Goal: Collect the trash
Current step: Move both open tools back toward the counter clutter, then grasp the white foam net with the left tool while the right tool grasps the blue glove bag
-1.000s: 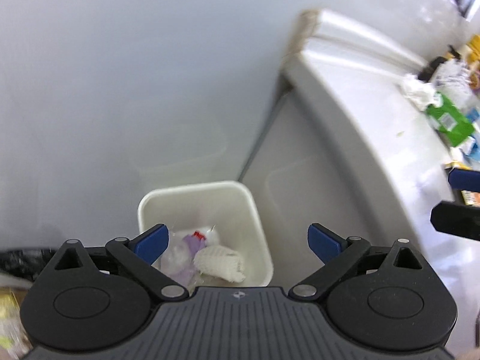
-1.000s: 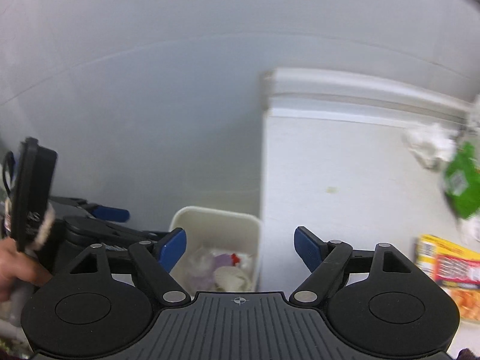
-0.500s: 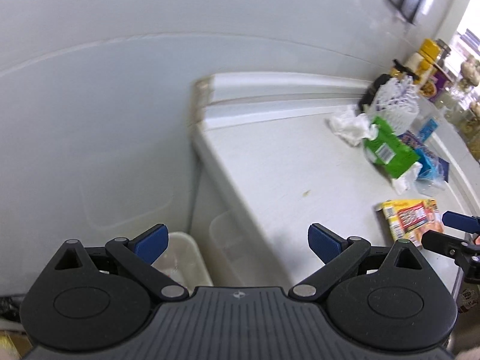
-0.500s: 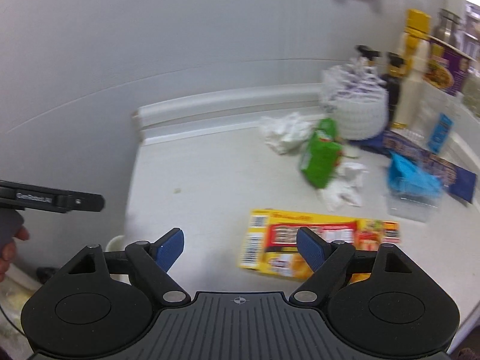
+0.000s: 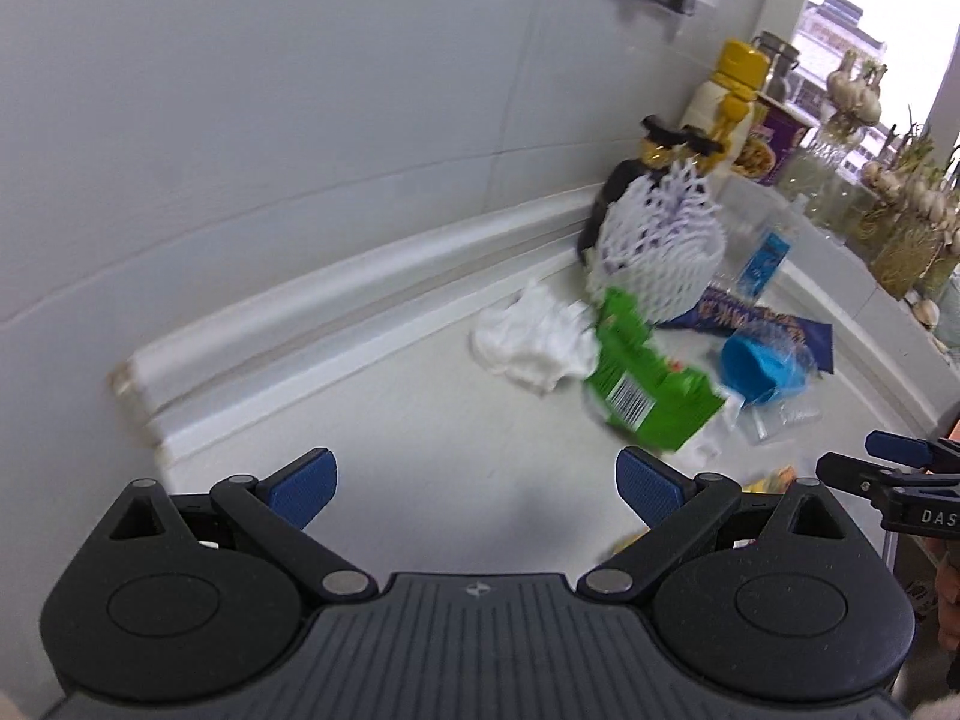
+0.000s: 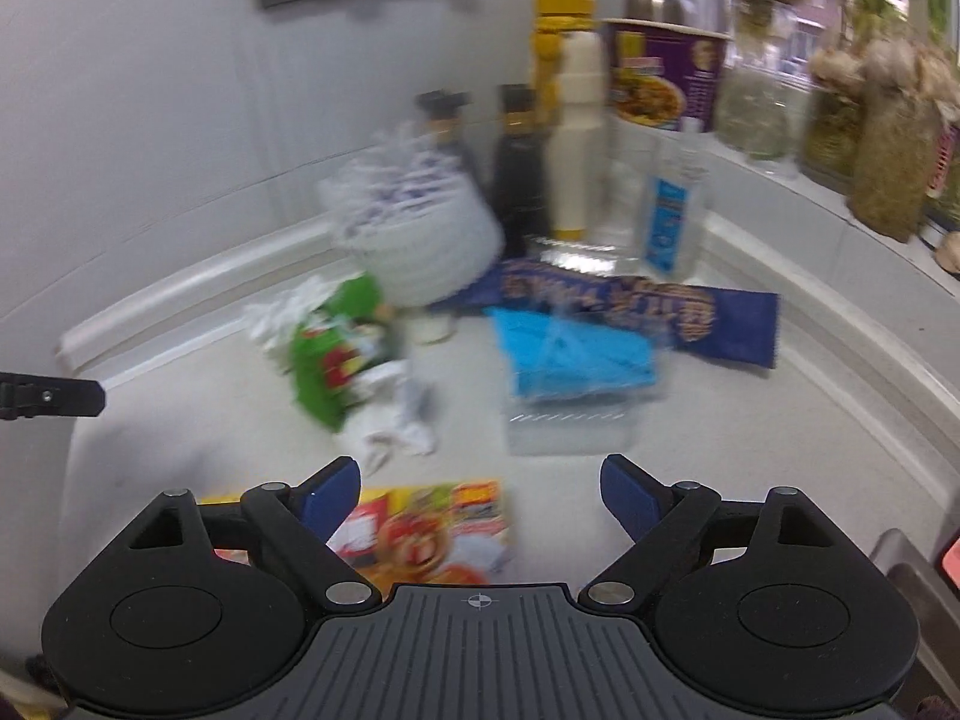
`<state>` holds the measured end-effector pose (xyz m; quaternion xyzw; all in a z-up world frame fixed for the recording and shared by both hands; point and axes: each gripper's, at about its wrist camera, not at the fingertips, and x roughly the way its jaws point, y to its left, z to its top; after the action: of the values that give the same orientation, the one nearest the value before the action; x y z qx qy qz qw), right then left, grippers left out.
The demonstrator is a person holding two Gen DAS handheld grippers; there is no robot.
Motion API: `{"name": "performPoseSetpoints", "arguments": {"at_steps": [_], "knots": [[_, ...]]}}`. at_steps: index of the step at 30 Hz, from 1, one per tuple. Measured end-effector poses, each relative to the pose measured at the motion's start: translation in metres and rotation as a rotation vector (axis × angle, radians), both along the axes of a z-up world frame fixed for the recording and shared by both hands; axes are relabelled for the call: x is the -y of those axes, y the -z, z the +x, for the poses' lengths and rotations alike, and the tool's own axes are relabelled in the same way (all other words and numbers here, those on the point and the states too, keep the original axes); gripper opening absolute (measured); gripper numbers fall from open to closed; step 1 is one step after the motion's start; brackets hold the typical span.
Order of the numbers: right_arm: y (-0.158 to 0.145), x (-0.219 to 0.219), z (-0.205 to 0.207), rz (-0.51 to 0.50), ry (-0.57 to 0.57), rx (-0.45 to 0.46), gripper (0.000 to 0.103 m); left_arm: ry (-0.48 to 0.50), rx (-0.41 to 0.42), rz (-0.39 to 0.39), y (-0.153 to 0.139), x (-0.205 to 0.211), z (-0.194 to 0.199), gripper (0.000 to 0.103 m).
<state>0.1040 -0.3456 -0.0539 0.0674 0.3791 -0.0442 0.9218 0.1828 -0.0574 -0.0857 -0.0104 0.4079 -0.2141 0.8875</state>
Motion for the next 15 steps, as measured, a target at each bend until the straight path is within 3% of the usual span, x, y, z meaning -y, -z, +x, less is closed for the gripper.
{"name": "performPoseSetpoints", "arguments": {"at_steps": [7, 15], "knots": [[0.003, 0.047, 0.028, 0.071, 0.071, 0.019, 0.095, 0.084, 0.05, -0.012, -0.007, 0.047, 0.031, 0.099], [0.025, 0.069, 0.059, 0.134, 0.092, -0.008, 0.095, 0.183, 0.096, 0.006, -0.004, 0.094, 0.06, 0.099]]}}
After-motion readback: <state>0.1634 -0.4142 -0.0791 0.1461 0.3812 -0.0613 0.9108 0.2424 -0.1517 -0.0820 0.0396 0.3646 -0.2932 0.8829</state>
